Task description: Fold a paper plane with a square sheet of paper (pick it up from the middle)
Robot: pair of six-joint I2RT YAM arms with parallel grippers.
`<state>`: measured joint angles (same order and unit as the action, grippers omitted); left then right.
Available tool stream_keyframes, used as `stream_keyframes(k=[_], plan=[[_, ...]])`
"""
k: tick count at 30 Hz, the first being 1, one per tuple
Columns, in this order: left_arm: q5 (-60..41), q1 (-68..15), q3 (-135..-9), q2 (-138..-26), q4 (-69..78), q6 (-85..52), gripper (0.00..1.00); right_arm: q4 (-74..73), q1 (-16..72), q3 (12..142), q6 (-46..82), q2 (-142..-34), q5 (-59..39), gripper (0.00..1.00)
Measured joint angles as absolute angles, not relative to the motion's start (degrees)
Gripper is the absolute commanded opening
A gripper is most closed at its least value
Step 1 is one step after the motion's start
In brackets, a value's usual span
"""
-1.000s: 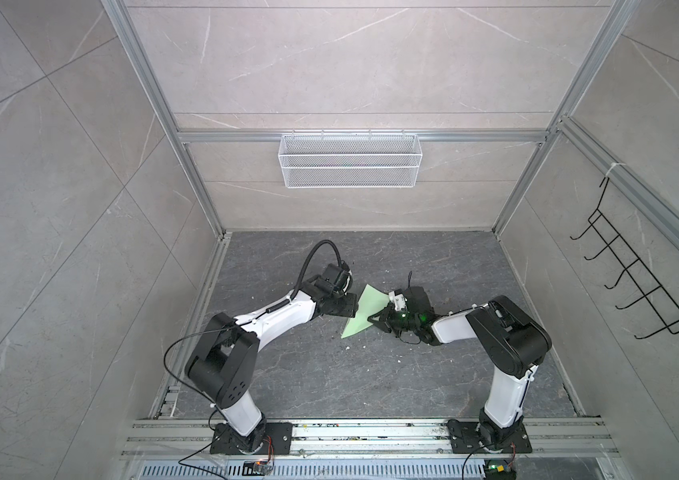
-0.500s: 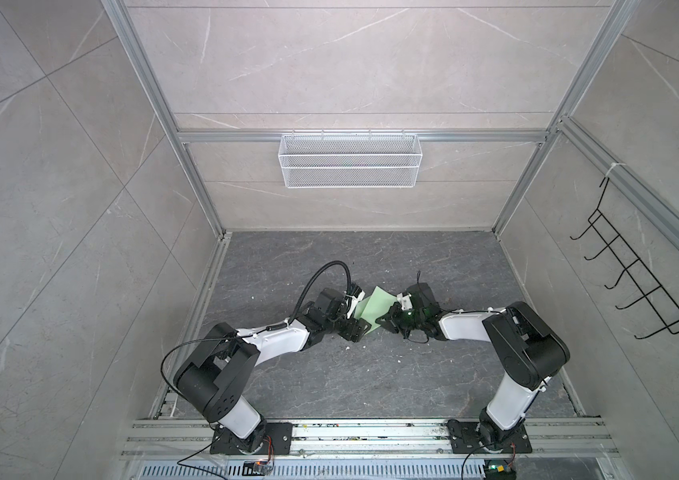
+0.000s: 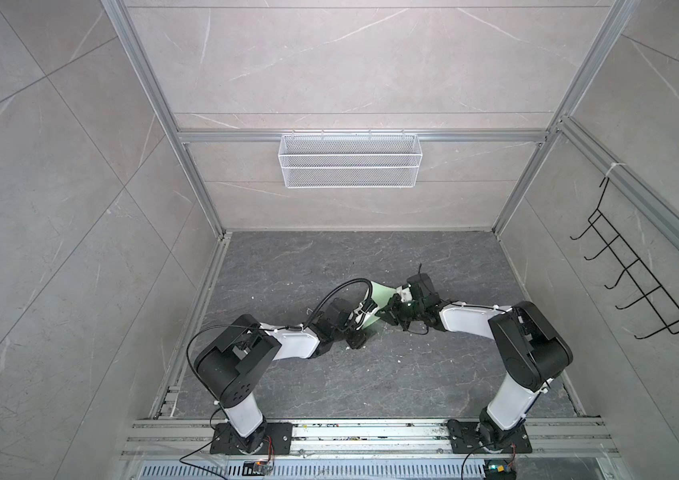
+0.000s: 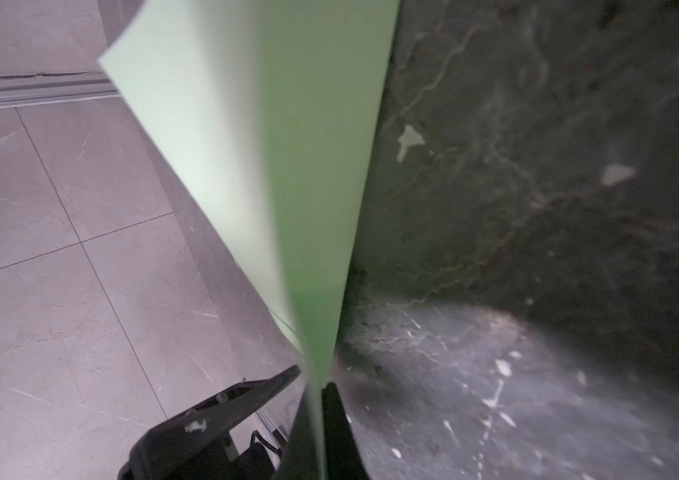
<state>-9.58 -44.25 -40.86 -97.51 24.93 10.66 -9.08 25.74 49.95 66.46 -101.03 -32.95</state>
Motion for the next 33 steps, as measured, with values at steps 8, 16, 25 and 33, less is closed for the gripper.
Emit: stream_keyframes(k=[8, 16, 25, 33], plan=[[-6.0, -44.2, -38.0, -99.9, 30.1, 14.0, 0.46, -5.1, 25.6, 52.8, 66.5, -101.1, -33.9, 0.07], [-4.1, -44.2, -36.9, -100.6, 33.9, 15.3, 0.35, -2.2, 25.0, 54.5, 66.4, -102.2, -34.1, 0.10], [-4.2, -44.2, -36.4, -100.6, 36.1, 15.2, 0.27, -0.4, 25.0, 55.2, 66.5, -103.3, -34.5, 0.12], [-4.6, -44.2, -36.3, -101.3, 36.4, 15.3, 0.19, 0.4, 25.0, 55.8, 66.5, -103.8, -34.6, 0.13]])
